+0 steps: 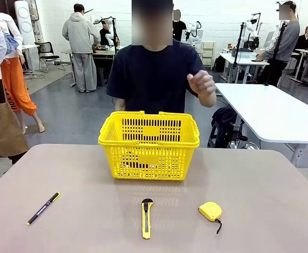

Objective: Place the items the person wants into the basket.
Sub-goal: Pick up the item the person points to and place it in the Market Basket.

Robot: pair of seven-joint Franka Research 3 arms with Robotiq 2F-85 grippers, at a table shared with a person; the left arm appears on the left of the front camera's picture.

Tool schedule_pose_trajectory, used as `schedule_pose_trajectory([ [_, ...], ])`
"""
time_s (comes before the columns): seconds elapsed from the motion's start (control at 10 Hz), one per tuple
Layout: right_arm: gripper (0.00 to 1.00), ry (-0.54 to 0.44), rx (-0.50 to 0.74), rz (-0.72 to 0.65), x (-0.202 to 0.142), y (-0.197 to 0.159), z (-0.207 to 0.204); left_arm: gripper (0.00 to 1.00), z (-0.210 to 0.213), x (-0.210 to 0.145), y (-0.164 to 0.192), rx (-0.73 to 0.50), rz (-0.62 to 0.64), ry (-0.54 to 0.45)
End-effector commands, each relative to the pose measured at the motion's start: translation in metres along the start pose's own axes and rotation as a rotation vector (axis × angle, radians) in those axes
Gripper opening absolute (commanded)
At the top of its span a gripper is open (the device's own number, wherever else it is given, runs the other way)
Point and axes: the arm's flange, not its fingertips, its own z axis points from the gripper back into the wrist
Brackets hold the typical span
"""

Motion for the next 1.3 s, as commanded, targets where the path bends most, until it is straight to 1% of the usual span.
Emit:
schedule_pose_trajectory([
  [0.0,1.00,0.011,0.003,0.001,0.0004,0.0020,0.0007,1.00,0.0001,0.0001,-0.0006,-0.004,-0.005,-0.007],
  [1.2,1.00,0.011,0.003,0.001,0.0004,0.0020,0.0007,1.00,0.0001,0.0001,-0.0006,-0.004,-0.005,-0.007],
])
